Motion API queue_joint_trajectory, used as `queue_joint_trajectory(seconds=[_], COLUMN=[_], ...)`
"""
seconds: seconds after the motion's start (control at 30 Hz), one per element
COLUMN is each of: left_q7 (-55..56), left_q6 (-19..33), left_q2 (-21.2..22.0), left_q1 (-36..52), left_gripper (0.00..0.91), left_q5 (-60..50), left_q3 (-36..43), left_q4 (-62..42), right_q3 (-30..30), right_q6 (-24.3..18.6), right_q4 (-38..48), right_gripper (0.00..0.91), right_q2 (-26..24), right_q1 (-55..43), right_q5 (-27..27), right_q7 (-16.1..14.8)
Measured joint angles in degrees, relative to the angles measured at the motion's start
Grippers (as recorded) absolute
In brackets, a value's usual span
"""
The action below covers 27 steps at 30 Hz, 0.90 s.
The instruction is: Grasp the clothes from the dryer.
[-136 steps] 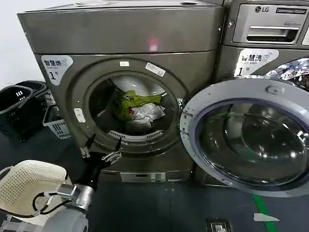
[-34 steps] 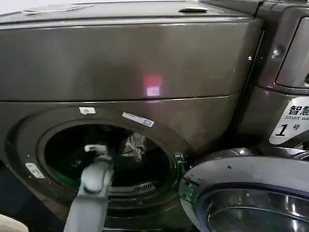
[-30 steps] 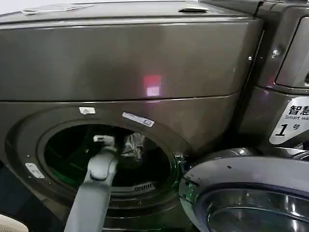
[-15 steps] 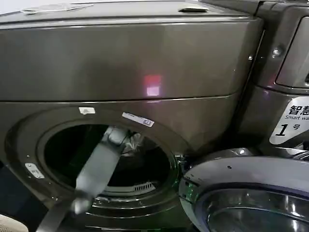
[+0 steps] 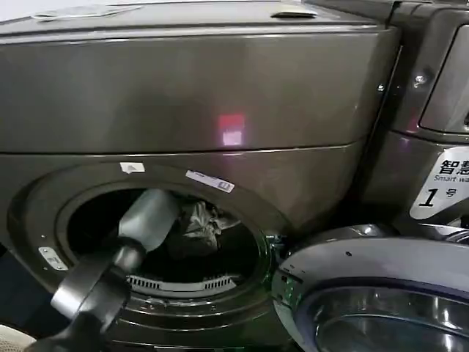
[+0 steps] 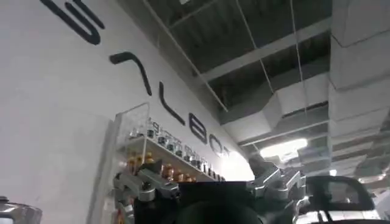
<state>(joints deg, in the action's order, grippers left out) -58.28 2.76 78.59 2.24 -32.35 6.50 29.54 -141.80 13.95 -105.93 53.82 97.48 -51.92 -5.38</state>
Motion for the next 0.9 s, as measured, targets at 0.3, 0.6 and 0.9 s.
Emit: queue_joint_trajectory(seconds=[0.3, 0.6, 0.9], left_q7=[-7.97, -10.23, -10.88], left_q6=[0.58, 0.2, -0.04], left_q2=[2.1, 3.73, 4.52], left_q1=[3.62, 4.58, 4.99], left_gripper=[0.907, 0.907, 0.114], left_q5=[-1.48, -0.73, -0.11], left_q3=[5.52, 9.78, 11.68], left_q4=[-8.57, -14.42, -17.32], right_q3=[-0.19, -0.09, -0.07], right_q6=[-0.12, -0.2, -0.29], right_q4=[0.15, 0.21, -0.04], right_gripper=[0.907, 0.907, 0.907], right_q2=[0.01, 0.07, 0.26], right_q1=[0.12, 0.06, 0.17], right_q5=[0.0, 0.02, 0.07], right_q7=[-0.03, -0.07, -0.16])
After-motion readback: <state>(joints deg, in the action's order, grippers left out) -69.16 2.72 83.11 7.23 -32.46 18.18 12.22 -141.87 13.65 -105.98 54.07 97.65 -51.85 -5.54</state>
